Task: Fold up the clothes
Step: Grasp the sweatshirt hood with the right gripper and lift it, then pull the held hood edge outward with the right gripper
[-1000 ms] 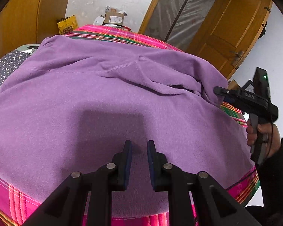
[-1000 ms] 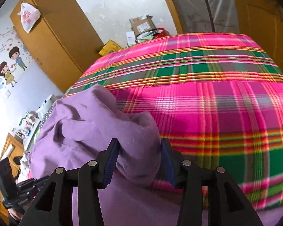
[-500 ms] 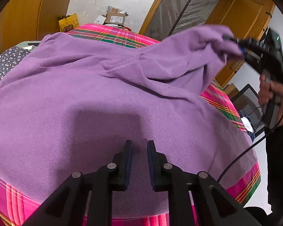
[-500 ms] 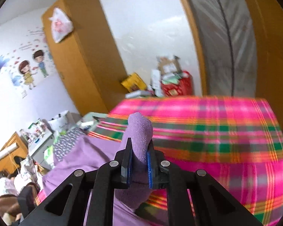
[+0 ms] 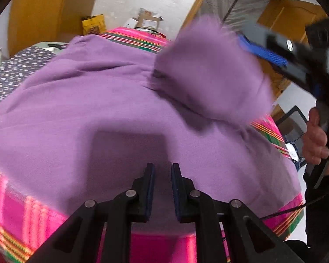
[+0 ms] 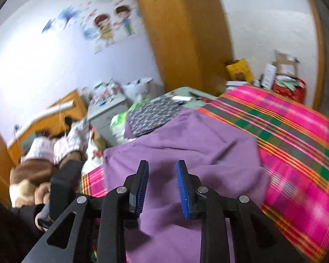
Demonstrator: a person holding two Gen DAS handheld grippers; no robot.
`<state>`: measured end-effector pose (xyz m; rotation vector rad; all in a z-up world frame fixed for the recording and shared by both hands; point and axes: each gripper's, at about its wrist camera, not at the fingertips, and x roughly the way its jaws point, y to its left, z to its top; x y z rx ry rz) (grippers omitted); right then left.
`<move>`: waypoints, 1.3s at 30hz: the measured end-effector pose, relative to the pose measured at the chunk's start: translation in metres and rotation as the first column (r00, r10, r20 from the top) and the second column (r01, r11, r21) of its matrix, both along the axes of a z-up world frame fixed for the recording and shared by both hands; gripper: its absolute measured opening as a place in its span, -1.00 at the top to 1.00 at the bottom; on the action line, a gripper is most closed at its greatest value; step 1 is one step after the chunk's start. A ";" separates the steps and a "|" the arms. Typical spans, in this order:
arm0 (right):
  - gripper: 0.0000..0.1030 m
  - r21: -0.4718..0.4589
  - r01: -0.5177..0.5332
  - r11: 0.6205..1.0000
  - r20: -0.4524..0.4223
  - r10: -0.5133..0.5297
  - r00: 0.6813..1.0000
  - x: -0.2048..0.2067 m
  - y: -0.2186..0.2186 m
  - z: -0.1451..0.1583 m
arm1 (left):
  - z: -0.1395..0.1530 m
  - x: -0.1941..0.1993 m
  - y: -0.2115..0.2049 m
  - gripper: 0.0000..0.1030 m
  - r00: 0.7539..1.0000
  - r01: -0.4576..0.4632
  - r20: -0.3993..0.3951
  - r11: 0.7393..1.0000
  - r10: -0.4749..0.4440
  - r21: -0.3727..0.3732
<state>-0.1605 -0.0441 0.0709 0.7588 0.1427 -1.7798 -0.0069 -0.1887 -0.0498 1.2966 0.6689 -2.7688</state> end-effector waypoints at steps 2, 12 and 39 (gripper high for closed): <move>0.43 -0.005 0.109 0.994 0.038 -0.108 0.993 -0.020 0.020 -0.007 | -0.001 0.002 -0.004 0.69 1.000 -0.008 -0.003 1.000 0.008 0.011; 0.07 0.141 0.320 0.937 0.320 -0.349 0.881 -0.094 0.056 -0.091 | -0.004 0.000 -0.002 0.69 0.999 -0.009 -0.034 1.000 0.010 0.011; 0.88 0.130 0.258 0.957 0.309 -0.286 0.907 -0.098 0.033 -0.096 | -0.007 0.002 -0.004 0.69 0.999 -0.004 -0.052 0.999 0.006 0.032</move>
